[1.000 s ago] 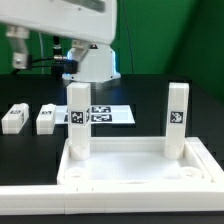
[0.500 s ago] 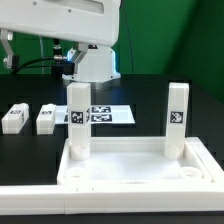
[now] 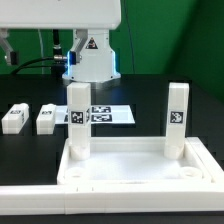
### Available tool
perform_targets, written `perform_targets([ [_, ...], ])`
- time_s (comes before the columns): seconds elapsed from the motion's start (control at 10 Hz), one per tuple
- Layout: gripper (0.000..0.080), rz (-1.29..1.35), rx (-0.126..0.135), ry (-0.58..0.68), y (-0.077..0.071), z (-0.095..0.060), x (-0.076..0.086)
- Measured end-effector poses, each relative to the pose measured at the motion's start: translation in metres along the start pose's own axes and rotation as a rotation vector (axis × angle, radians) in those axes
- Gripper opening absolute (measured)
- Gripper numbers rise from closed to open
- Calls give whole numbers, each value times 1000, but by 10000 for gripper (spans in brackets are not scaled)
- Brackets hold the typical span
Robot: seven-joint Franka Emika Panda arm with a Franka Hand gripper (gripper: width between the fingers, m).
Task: Assemble desk
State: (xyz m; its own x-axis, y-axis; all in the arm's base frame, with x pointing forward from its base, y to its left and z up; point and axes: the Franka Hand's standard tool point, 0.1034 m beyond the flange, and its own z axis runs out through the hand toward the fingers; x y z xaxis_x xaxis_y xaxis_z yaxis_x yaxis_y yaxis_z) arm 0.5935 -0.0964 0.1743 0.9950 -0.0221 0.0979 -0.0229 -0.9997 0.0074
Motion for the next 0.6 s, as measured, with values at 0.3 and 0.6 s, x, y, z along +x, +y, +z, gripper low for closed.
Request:
perform_targets([
  [0.3, 649, 17, -13, 25, -2, 3, 2],
  [0.6, 649, 14, -13, 24, -1, 4, 0],
])
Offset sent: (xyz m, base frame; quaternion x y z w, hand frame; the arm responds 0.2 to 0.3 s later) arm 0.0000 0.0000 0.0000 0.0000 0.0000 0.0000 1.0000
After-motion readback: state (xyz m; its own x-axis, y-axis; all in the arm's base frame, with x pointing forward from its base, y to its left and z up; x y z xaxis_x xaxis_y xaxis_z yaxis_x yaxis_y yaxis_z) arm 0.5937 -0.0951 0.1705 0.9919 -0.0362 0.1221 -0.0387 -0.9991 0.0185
